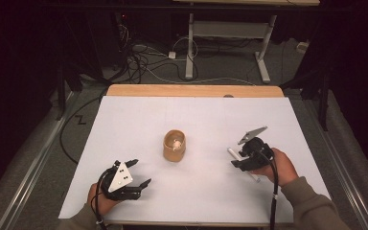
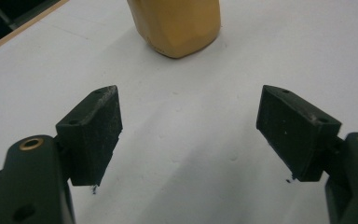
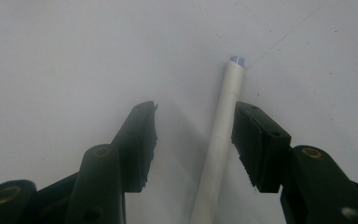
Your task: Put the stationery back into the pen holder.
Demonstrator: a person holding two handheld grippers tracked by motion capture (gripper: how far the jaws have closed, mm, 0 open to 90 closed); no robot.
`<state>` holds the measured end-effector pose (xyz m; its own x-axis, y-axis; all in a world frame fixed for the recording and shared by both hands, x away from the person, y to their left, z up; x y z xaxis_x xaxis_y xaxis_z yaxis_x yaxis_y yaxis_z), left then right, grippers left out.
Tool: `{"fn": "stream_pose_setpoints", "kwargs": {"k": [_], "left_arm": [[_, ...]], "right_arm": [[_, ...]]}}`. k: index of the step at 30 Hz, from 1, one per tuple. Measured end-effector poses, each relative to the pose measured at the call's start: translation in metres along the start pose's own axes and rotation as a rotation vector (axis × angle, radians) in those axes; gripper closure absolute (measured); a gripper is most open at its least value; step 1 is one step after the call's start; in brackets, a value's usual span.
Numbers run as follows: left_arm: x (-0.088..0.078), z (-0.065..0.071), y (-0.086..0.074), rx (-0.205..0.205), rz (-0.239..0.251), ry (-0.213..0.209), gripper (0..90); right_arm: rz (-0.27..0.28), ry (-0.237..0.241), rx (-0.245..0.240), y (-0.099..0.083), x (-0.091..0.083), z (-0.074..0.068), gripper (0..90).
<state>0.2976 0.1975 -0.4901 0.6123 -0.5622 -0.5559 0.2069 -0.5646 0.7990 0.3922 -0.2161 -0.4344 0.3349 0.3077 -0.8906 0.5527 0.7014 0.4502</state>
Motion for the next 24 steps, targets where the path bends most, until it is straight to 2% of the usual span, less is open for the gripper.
{"fn": "stream_pose_setpoints", "kwargs": {"k": [4, 9, 11, 14, 15, 18, 24], "left_arm": [[-0.003, -0.002, 0.0, -0.01, 0.007, 0.004, 21.6], [-0.004, -0.003, 0.001, -0.003, 0.007, 0.004, 21.7], [-0.005, -0.002, 0.001, -0.001, 0.009, 0.004, 21.7], [-0.005, -0.002, 0.001, -0.003, 0.01, 0.002, 21.6], [-0.005, -0.002, 0.001, -0.003, 0.01, 0.002, 21.7], [-0.004, -0.001, 0.001, 0.0, 0.005, -0.002, 21.7], [-0.004, -0.002, 0.001, -0.011, 0.009, -0.004, 21.7]], "right_arm": [[-0.089, 0.025, 0.004, 0.013, 0.014, 0.007, 55.2], [-0.173, 0.022, 0.025, 0.022, 0.027, 0.015, 64.3], [-0.19, 0.017, 0.007, 0.025, 0.031, 0.017, 67.9], [-0.201, 0.013, 0.02, 0.028, 0.034, 0.018, 69.5], [-0.197, 0.012, 0.009, 0.029, 0.035, 0.018, 71.5], [-0.194, 0.013, 0.031, 0.03, 0.036, 0.017, 78.4], [-0.166, 0.016, 0.012, 0.027, 0.036, 0.018, 78.7]]}}
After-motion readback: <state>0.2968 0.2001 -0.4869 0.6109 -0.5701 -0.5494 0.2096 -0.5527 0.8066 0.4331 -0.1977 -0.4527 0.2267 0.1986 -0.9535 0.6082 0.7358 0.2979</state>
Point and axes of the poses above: each handheld gripper's, and its own axes: x roughly forward along the jaws, y roughly out of its top, z roughly to its right, the point moved 1 cm from there along x, roughly forward along the jaws
